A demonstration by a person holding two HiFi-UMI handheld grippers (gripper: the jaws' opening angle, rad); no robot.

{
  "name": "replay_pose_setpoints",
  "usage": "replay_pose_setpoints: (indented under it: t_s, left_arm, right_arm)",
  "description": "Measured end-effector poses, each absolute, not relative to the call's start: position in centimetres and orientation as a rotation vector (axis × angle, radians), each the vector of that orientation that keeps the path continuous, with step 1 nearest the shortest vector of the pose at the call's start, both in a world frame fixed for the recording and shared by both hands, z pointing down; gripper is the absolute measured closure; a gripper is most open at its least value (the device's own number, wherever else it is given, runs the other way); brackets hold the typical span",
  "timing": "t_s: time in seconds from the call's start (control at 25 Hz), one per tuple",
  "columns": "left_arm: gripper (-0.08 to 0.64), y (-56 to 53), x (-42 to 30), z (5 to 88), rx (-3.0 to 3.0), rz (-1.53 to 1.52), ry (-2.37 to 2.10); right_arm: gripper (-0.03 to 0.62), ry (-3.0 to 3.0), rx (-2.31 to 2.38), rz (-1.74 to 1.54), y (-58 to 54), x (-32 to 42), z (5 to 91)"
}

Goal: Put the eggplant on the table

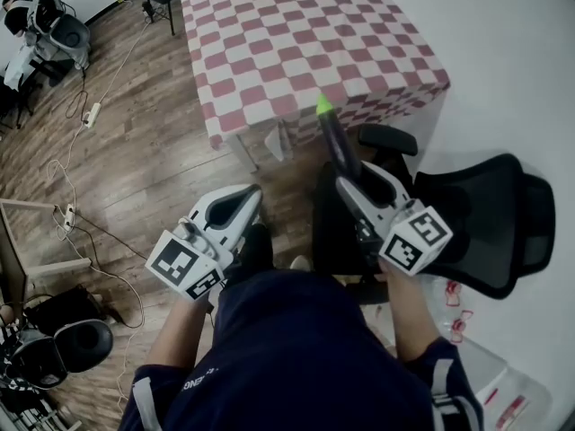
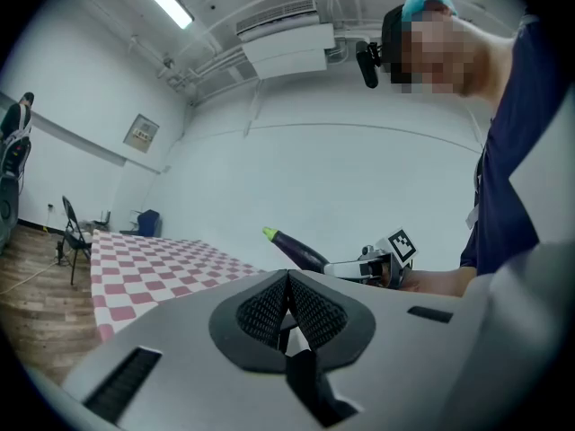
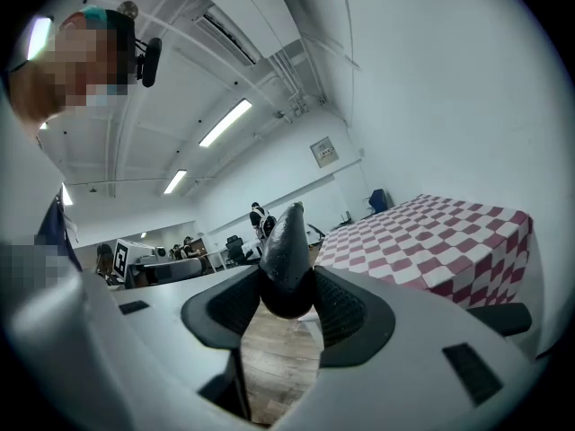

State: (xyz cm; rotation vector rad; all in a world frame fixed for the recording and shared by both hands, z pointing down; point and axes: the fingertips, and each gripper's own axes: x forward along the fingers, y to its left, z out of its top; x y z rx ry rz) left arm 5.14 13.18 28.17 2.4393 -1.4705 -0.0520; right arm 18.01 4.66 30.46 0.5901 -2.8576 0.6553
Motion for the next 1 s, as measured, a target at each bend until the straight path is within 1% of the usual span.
replay_pose_setpoints:
  t_s: [0.2,0.44,0.64,0.84,1.0]
  left_arm:
    - [0.534,7.9,-0.3,28.9,2.45,-0.072,-1.418]
    - [0.534,3.8,-6.3,30.6,2.455,-0.052,-1.377]
    - [0.534,6.3,-7.6,34.5,2.48,-0.022,-1.351]
    - [0.534,2.4,-12.4,35.1,2.477,-0.017,-1.337]
    - [0.534,-0.2,-14.9,35.0,2.489,-0.003,-1.324]
  right_arm:
    - [0.394,-2.803,0.656,0.676,0.1,13.5,31.6]
    - [0.394,-2.75,0.696,0.697,-3.0,8.2,33.4]
    - [0.394,-2.728,0.77,0.701,-0.5,7.8,37.5]
    - [0.394,-2.683,0.8,0.701,-4.2,4.2,38.5]
    - [0.394,-2.664,0.831,0.688,-6.9,2.2,38.1]
